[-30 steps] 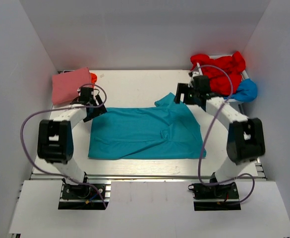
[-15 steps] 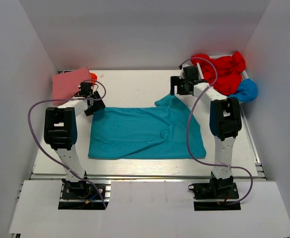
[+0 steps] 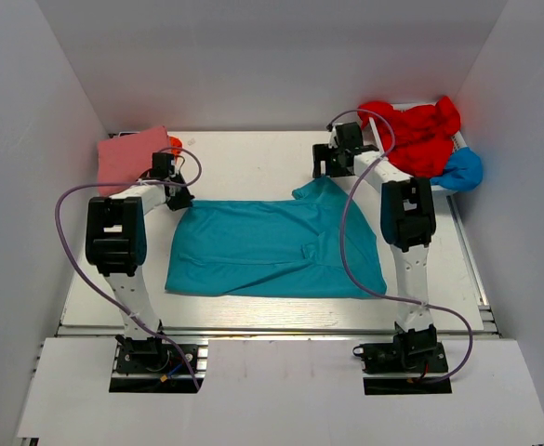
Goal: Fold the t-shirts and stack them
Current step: Grap the side of the flattened tshirt furthest away from the robot with both arms
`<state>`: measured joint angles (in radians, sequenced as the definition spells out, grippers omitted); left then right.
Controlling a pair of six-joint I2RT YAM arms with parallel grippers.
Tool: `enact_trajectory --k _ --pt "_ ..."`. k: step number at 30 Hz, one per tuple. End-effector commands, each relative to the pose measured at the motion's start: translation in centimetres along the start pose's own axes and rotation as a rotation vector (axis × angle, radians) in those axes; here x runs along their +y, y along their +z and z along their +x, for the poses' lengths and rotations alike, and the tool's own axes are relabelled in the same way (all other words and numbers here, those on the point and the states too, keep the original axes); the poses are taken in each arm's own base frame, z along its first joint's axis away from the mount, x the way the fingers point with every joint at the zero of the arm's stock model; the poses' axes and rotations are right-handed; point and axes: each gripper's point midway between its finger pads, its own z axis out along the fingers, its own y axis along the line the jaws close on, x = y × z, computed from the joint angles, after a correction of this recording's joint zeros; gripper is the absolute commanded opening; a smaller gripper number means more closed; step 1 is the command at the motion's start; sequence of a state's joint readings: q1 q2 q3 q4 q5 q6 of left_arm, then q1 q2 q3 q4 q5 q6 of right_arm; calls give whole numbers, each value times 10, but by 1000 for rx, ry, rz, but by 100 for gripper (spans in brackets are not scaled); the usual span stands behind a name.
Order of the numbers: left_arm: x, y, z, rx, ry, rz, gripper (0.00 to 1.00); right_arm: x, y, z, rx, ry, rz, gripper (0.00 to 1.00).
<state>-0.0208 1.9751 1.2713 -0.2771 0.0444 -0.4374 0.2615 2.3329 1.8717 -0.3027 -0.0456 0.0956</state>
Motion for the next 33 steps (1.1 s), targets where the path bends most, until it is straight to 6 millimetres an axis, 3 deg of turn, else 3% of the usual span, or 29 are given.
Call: enact_trajectory --k 1,5,8,9,10,13,18,19,21,22,23,24,25,27,28,29,30,31,32,33 --pt "-5 -8 -3 -18 8 32 0 2 7 6 37 -15 -21 88" --pt "-8 -16 -10 -46 9 45 0 -2 11 14 61 -24 -2 74" --pt "-11 -24 -15 -60 10 51 0 4 15 20 75 -37 -32 54" --pt "-11 -28 -15 -64 10 53 0 2 17 24 82 -36 -27 46" --pt "-10 -28 -15 -68 10 45 0 3 17 26 88 -32 -26 23" --pt "-12 -36 -19 -86 11 53 0 7 15 28 89 -44 -36 0" --pt "-16 -42 -24 -99 22 69 0 17 -3 12 18 -87 -70 0" --pt "-16 -42 -24 -99 22 69 0 26 -12 3 -8 -107 -115 0" --pt "-18 -47 -24 -97 22 78 0 35 -27 3 -32 -171 -148 0" --pt "-20 -53 -28 -112 24 85 0 46 -56 -26 -129 -199 -157 0" --pt "-21 -56 -31 -122 33 89 0 47 -63 -27 -145 -206 -155 0" --pt "-18 -57 -23 -111 33 84 0 41 -58 8 -101 -196 -136 0" --pt "-19 -65 -25 -126 34 91 0 44 -91 -22 -206 -204 -120 0" --pt "-16 -71 -19 -124 33 89 0 35 -93 13 -163 -193 -101 0" --pt "-16 -75 -18 -129 34 92 0 38 -118 9 -203 -192 -96 0" --pt "-16 -82 -16 -137 34 96 0 38 -121 24 -188 -191 -96 0" --pt "-14 -85 -12 -132 34 93 0 41 -137 18 -223 -180 -98 0" --pt "-14 -89 -11 -136 34 95 0 37 -137 40 -185 -168 -86 0" --pt "-13 -94 -5 -134 35 104 0 41 -161 22 -272 -169 -87 0" --pt "-13 -97 -4 -142 36 108 0 41 -165 27 -274 -170 -85 0"
